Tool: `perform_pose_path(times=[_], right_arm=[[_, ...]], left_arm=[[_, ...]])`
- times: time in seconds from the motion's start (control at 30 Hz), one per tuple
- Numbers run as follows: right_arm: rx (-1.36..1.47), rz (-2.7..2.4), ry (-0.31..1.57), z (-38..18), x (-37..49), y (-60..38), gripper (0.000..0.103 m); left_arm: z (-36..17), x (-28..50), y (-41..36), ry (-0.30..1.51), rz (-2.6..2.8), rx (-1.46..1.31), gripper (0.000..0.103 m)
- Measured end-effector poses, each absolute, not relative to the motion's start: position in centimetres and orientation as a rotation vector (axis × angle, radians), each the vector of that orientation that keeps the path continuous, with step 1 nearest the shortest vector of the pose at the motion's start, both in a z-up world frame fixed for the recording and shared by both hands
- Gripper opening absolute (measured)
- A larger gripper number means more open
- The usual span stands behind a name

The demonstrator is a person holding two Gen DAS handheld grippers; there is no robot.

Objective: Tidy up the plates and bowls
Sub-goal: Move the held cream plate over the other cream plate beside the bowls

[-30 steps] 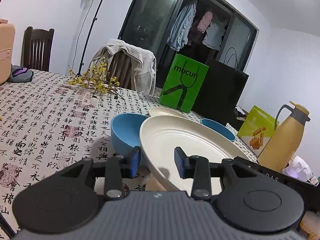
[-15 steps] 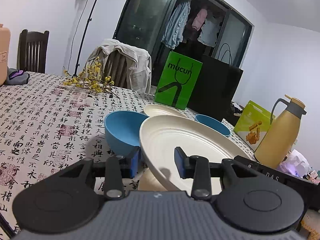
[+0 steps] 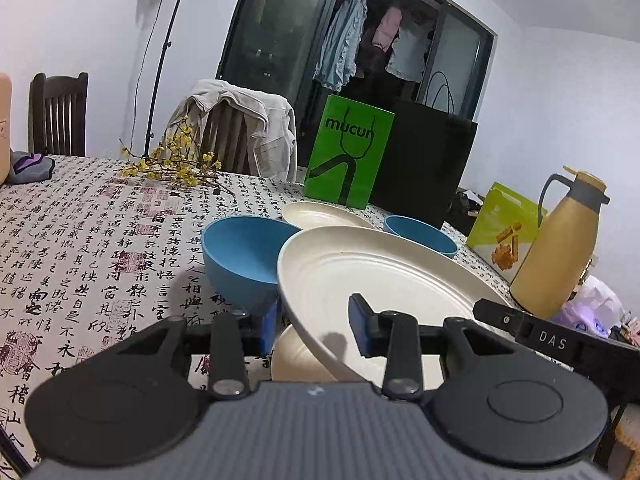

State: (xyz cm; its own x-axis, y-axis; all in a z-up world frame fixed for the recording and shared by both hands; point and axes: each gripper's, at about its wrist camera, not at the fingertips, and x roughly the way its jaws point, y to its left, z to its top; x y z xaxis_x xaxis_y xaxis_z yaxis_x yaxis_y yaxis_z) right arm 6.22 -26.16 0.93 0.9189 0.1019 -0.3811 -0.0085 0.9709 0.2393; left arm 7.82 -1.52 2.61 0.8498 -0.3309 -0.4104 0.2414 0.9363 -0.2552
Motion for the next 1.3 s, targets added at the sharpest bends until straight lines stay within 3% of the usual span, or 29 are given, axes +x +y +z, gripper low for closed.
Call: perform_pose_path(times=[1.3], right_arm=[[0.278, 0.03, 0.43, -2.0, 5.2, -28.4, 0.015]], left_arm=[[-0.5, 7.9, -3.8, 0.532, -0.359, -0.134, 0.037]])
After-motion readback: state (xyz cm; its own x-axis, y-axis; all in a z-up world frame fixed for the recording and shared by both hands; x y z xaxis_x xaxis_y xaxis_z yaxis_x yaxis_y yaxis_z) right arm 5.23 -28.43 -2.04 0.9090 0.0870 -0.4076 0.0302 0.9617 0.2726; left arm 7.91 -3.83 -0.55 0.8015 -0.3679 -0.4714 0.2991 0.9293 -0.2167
